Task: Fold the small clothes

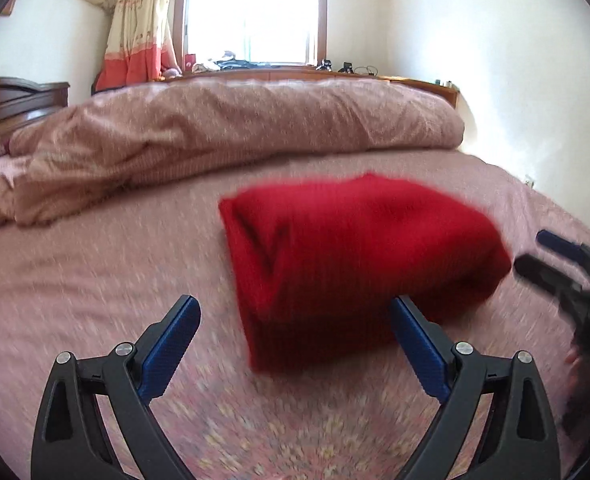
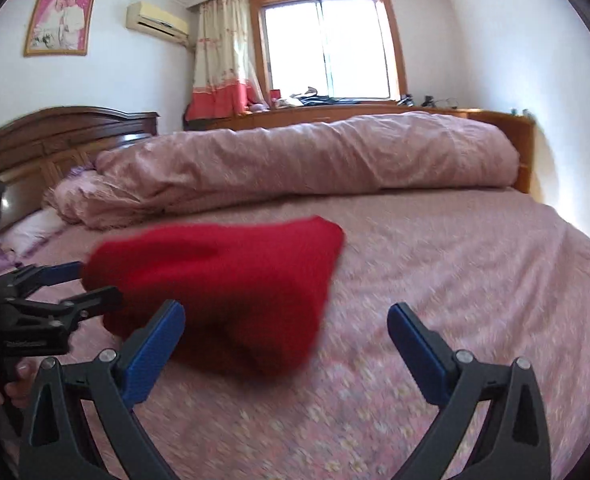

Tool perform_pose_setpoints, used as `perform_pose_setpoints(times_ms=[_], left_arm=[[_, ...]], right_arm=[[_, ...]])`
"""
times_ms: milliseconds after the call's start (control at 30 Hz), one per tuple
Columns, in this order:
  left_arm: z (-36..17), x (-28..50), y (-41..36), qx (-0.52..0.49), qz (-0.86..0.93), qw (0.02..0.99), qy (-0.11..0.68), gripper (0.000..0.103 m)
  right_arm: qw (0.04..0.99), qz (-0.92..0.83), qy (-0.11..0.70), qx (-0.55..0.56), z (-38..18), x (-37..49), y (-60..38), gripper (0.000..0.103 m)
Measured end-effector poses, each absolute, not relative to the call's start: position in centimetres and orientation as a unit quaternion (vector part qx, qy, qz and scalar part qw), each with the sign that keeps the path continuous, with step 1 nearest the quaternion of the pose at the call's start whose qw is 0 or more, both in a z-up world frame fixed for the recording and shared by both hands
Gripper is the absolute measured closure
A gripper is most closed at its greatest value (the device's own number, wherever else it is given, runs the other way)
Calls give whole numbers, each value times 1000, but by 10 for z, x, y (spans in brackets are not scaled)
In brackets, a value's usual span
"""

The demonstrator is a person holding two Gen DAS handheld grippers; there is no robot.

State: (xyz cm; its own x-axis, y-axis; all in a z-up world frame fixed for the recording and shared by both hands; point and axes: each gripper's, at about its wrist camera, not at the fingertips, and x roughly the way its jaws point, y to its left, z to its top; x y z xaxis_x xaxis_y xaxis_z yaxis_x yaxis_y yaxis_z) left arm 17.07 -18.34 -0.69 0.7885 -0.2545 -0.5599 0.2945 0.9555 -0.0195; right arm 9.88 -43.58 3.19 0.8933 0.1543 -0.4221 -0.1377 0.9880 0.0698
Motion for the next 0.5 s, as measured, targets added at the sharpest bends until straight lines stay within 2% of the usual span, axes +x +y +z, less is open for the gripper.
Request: perform_pose_setpoints(times_ms=[67, 267, 500], left_arm=[[-13, 178, -189, 47, -124, 937, 322, 10], [-8, 169, -187, 41, -131, 946, 295, 10], [-9, 175, -184, 27, -132, 942, 307, 9]], right_arm=[[972, 58, 228, 22, 31, 100, -438, 0], [971, 72, 228, 18, 29, 99, -437, 0], [970, 74, 229, 20, 29, 99, -438, 0]])
